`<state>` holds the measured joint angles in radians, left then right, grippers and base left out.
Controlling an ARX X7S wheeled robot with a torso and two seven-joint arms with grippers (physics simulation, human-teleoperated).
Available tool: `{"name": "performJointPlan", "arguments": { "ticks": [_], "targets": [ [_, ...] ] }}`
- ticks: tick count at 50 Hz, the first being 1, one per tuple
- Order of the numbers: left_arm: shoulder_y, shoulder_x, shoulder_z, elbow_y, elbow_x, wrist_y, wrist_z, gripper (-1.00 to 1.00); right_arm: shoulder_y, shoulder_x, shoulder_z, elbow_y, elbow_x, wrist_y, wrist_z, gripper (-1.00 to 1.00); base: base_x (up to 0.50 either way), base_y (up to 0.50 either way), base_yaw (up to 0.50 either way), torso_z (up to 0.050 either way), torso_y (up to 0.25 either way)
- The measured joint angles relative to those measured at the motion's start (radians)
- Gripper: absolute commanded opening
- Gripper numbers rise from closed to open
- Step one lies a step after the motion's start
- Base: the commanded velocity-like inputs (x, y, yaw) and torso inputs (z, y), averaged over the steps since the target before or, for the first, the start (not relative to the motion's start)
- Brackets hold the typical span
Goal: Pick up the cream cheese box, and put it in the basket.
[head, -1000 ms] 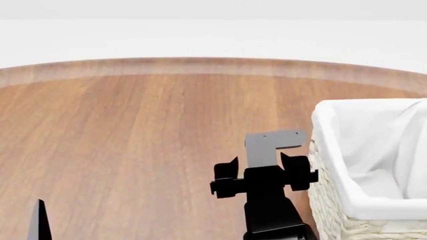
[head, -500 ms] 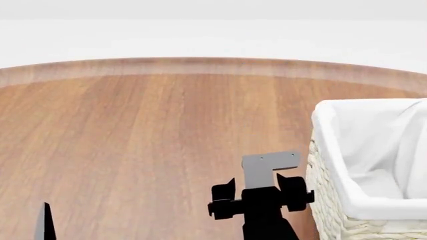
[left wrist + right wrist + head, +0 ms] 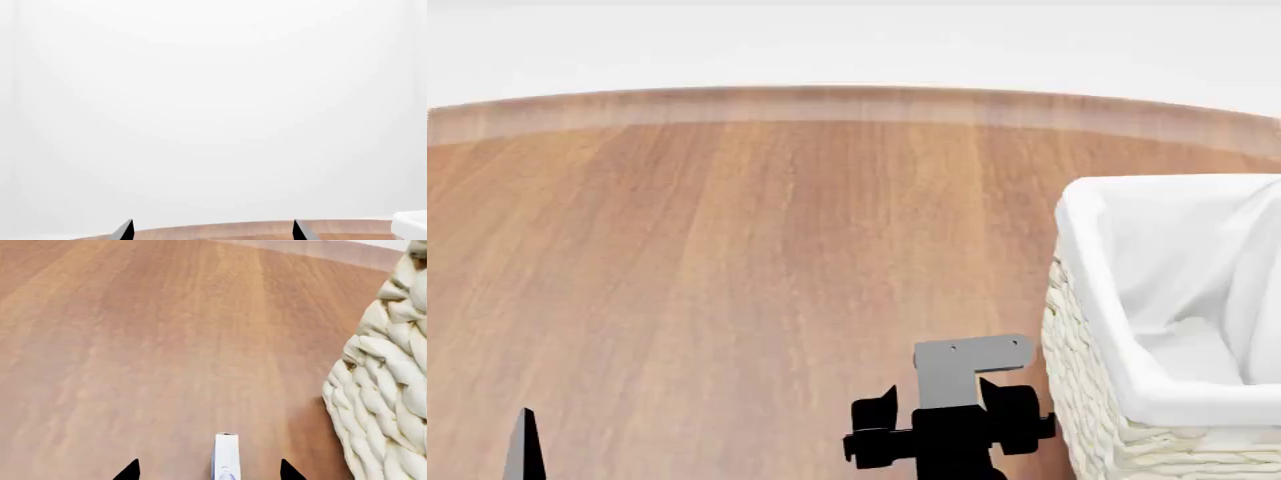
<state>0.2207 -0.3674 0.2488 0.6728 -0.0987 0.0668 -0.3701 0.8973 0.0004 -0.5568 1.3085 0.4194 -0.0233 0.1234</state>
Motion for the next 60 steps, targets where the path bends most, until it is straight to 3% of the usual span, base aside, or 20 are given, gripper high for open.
{"name": "performJointPlan", "arguments": {
  "ticks": [28, 29, 49, 60],
  "targets": [
    [0.001, -0.008, 0.009, -0.001, 0.003, 0.006, -0.008, 1.00, -0.031, 0.000, 0.199, -0.007, -0.167, -0.004, -0.030, 1.00, 0.00, 0.00, 0.00, 0.000, -0.114],
    [0.001, -0.008, 0.009, -0.001, 0.002, 0.007, -0.009, 1.00, -0.031, 0.000, 0.205, -0.007, -0.172, -0.004, -0.032, -1.00, 0.00, 0.00, 0.00, 0.000, 0.000],
    [0.001, -0.013, 0.011, 0.001, -0.007, 0.010, -0.015, 1.00, -0.036, 0.000, 0.276, 0.001, -0.217, -0.026, -0.043, -1.00, 0.00, 0.00, 0.00, 0.000, 0.000],
    [-0.004, -0.016, 0.011, -0.004, -0.011, 0.012, -0.016, 1.00, 0.003, 0.003, 0.132, -0.007, -0.093, -0.063, -0.019, -1.00, 0.00, 0.00, 0.00, 0.000, 0.000]
  ]
}}
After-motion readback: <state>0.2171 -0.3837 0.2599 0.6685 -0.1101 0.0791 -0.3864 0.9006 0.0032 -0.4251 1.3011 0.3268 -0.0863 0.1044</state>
